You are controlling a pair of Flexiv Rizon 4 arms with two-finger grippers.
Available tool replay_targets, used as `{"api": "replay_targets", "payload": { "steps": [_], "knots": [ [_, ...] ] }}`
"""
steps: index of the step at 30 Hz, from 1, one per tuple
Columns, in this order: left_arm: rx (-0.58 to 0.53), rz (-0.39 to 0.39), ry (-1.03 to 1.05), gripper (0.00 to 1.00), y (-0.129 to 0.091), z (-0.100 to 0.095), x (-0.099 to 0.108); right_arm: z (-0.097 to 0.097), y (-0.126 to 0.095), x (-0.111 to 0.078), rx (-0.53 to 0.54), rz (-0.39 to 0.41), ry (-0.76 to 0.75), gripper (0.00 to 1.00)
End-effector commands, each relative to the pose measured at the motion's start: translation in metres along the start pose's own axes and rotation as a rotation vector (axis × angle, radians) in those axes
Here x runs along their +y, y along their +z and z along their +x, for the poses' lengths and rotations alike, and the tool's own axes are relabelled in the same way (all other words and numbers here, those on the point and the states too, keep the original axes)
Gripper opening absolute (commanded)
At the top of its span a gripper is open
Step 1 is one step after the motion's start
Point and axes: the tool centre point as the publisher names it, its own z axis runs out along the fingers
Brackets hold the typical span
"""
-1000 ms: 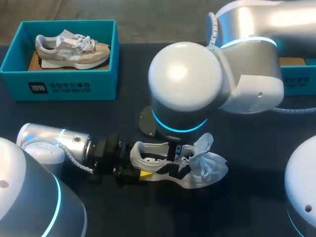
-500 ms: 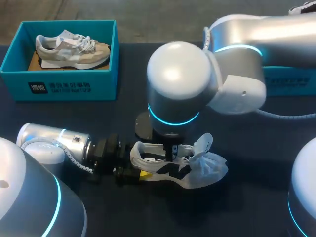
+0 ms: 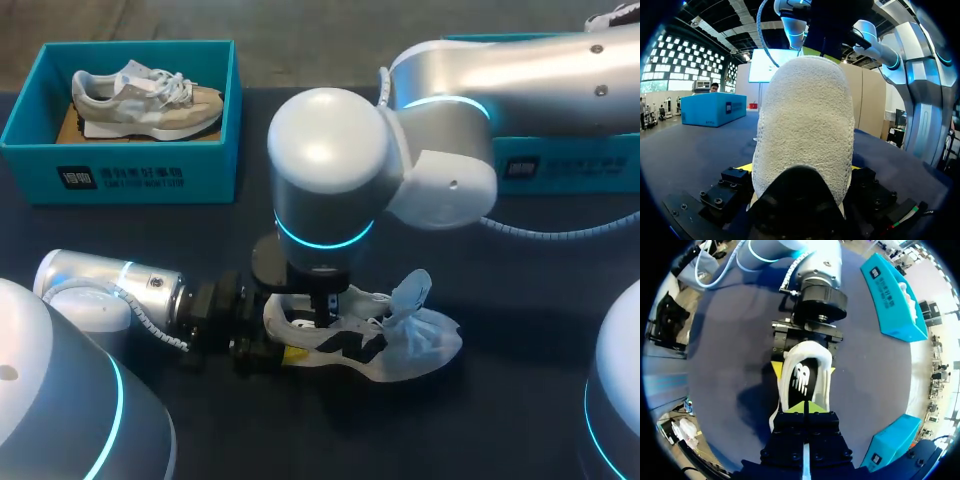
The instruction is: Take the shoe out of the shoebox, open the shoe tongue, remove and reinsert the insole, then place the shoe into the shoebox
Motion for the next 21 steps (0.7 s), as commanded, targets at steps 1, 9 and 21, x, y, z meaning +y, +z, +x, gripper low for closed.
{"api": "replay_targets", "payload": {
  "steps": [1,9,21],
  "knots": [
    [-0.001,-0.002,0.0,0.0,-0.001,0.0,-0.001,-0.004,0.023,0.004,0.02,0.003,-0.01,0.0],
    [-0.001,-0.002,0.0,0.0,-0.001,0.0,-0.001,-0.002,0.046,-0.003,0.07,0.004,-0.016,0.0],
    [-0.001,-0.002,0.0,0.0,-0.001,0.0,-0.001,0.006,0.074,-0.023,0.103,0.021,0.027,0.0]
  ]
}}
